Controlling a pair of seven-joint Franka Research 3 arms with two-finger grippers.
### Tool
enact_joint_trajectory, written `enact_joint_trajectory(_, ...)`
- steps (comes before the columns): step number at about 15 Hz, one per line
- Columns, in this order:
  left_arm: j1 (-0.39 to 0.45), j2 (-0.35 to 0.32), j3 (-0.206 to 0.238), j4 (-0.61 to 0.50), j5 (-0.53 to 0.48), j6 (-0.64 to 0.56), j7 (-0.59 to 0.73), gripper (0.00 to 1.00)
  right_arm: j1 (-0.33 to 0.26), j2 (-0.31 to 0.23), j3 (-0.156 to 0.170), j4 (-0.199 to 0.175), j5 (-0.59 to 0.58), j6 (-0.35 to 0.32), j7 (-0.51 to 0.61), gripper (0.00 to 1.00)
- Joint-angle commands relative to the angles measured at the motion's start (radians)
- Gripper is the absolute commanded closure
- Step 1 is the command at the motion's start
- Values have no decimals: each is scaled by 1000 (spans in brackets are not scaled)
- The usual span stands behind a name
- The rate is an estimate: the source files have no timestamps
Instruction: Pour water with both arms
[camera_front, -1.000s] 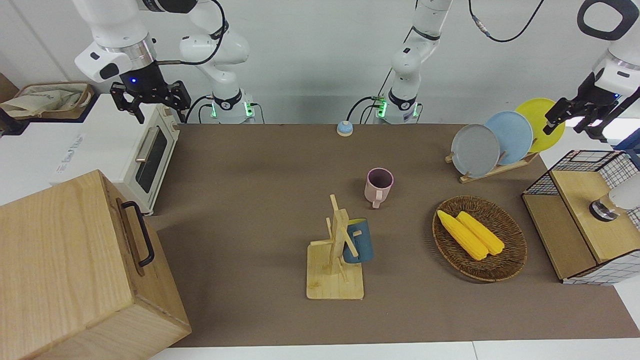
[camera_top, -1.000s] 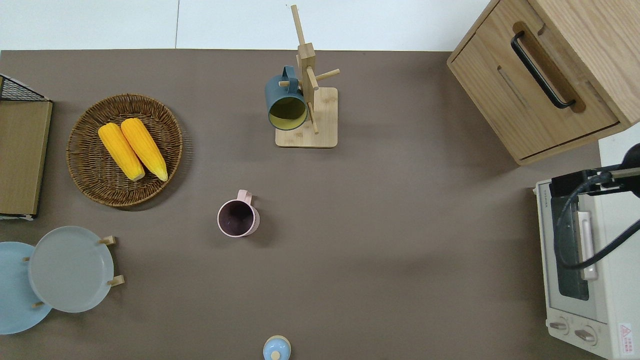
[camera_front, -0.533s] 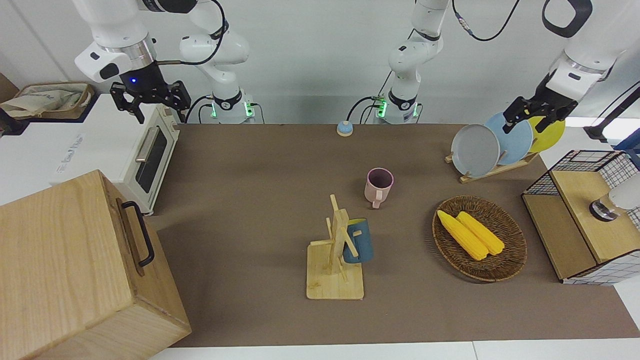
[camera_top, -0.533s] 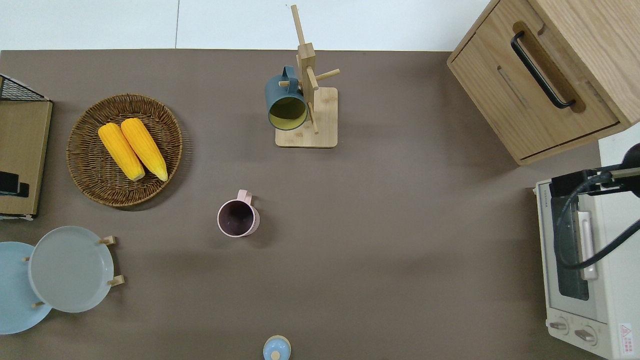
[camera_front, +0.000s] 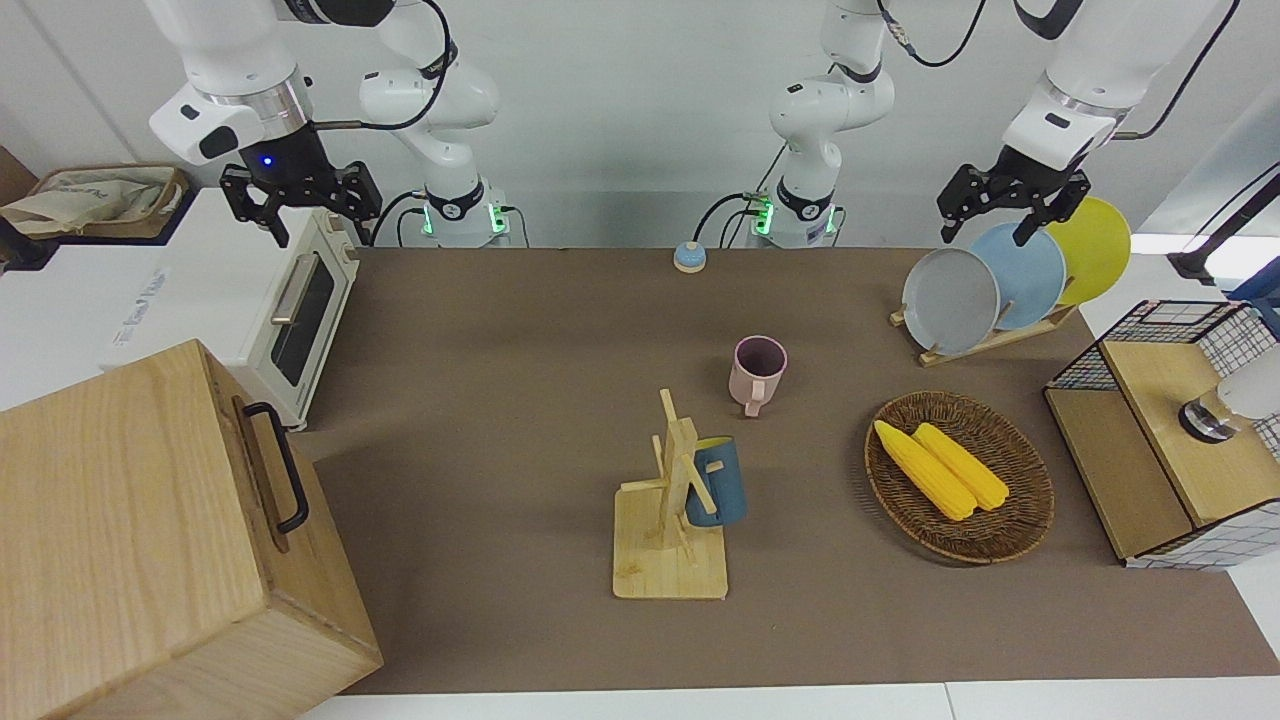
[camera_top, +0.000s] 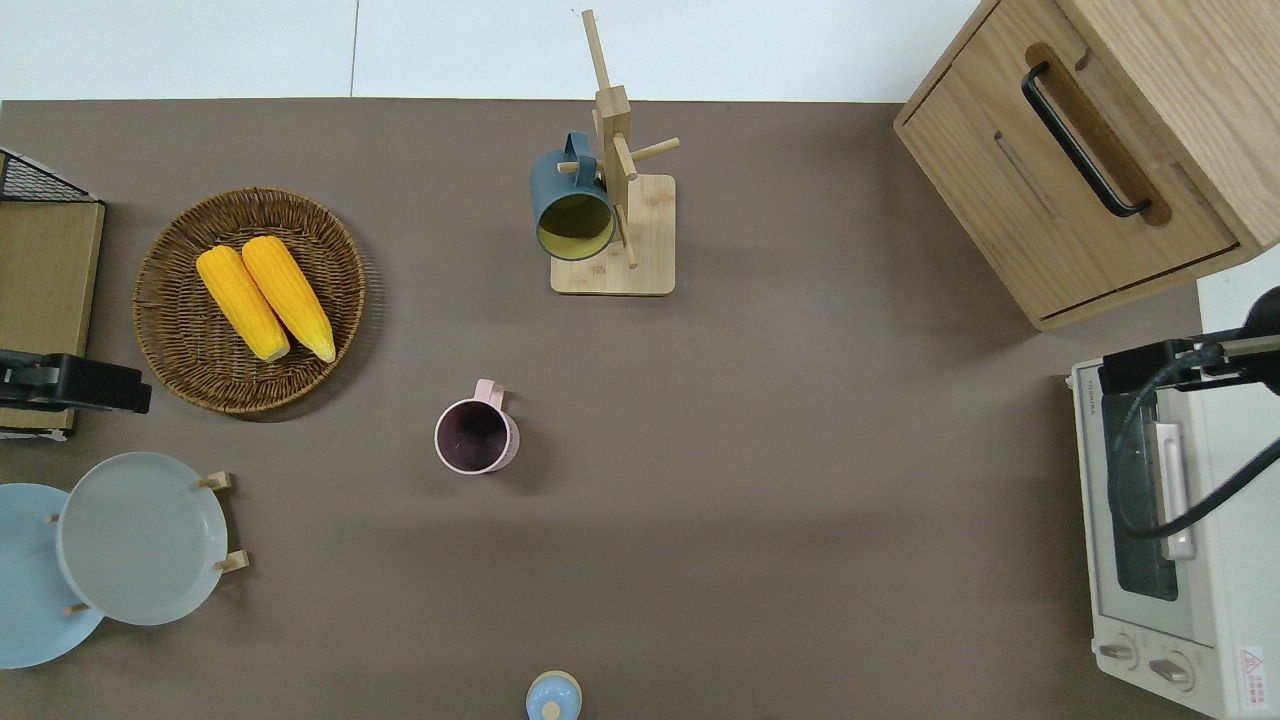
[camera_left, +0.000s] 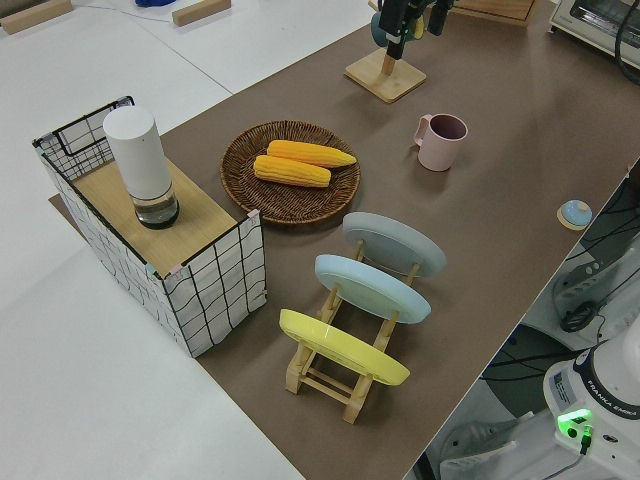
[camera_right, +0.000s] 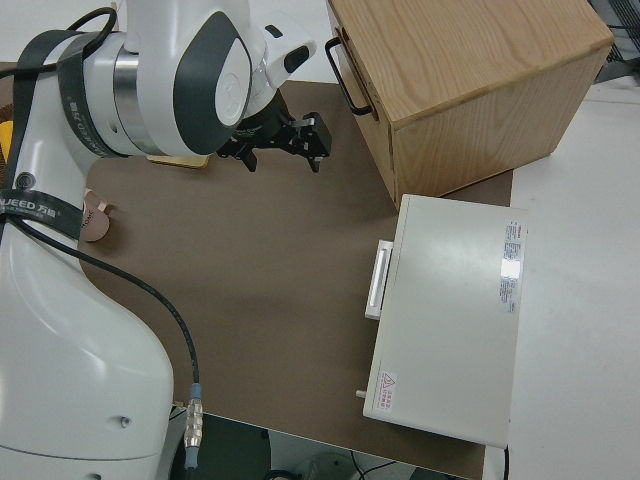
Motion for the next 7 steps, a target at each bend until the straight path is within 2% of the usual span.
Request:
enact_joint_trajectory(1, -82, -5, 26, -6, 11, -18, -18, 2, -5, 9, 0, 15, 5, -2, -24, 13)
enact_joint_trajectory(4, -121, 10, 26, -12, 5, -9, -19, 2, -5, 9, 0, 15, 4, -2, -24, 13)
enact_joint_trajectory(7, -125, 10, 17, -16, 5, -7, -19, 2, -3, 9, 0, 15, 5, -2, -24, 13)
